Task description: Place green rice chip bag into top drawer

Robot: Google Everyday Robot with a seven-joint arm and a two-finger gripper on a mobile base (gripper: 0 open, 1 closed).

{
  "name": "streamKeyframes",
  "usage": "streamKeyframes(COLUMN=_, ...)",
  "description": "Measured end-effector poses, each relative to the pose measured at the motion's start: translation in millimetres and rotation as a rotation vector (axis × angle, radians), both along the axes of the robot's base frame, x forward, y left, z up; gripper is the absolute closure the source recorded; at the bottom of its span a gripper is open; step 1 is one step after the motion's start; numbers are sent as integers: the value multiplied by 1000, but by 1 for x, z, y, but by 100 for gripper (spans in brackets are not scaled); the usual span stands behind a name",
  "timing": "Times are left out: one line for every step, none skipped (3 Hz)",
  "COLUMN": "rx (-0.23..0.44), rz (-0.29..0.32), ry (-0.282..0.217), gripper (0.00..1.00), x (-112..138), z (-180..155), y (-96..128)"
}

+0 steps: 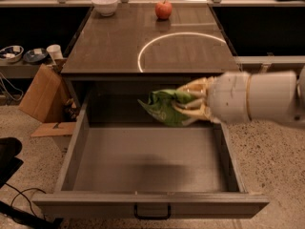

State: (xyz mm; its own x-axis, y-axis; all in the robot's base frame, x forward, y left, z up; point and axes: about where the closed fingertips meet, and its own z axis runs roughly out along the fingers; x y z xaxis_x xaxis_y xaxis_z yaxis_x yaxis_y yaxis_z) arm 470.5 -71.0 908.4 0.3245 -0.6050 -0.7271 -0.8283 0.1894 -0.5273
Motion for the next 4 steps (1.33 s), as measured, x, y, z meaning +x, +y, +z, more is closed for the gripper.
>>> streamKeyframes(rx=217, rz=18, ry=88, gripper=100, x=5, z=-61, y=6)
streamKeyframes(rx=296, rz=24, ry=132, gripper=75, x=13, z=-92, y=2)
streamKeyframes(rx=296, rz=24, ry=132, gripper=52, x=13, z=-92, y=2)
streamKeyframes(rx=296, rz=24, ry=132, gripper=20, x=13, z=-92, y=2)
